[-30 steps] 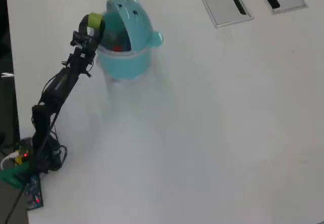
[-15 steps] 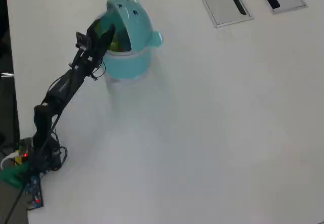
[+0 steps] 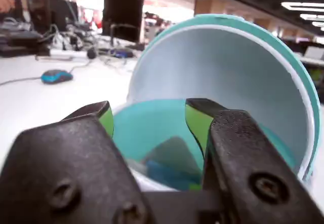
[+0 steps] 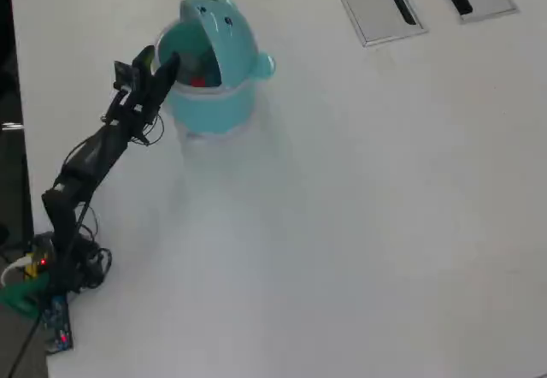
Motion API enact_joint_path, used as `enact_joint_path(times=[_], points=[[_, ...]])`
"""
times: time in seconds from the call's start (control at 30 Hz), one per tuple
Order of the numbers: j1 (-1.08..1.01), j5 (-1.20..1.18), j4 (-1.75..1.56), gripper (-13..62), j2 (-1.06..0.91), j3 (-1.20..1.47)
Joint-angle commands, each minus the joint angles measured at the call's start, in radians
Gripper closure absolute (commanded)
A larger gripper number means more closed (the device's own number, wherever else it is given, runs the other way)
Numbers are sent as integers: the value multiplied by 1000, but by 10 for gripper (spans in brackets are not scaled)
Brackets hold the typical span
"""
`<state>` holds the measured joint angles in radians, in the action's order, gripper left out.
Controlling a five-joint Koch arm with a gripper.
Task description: Grasp RGB lego blocks and put them in the bin one by one.
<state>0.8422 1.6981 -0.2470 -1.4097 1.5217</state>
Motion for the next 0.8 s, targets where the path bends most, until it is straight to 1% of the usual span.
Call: enact_joint_path(times=[0.0,0.23,0.43,0.57,0.77], points=[[40,9,-43,239,-126,18],[166,11,-44,239,-364,344],[207,9,-46,239,-549,611],[256,9,-78,239,-649,775],[333,9,-67,239,-744,928]])
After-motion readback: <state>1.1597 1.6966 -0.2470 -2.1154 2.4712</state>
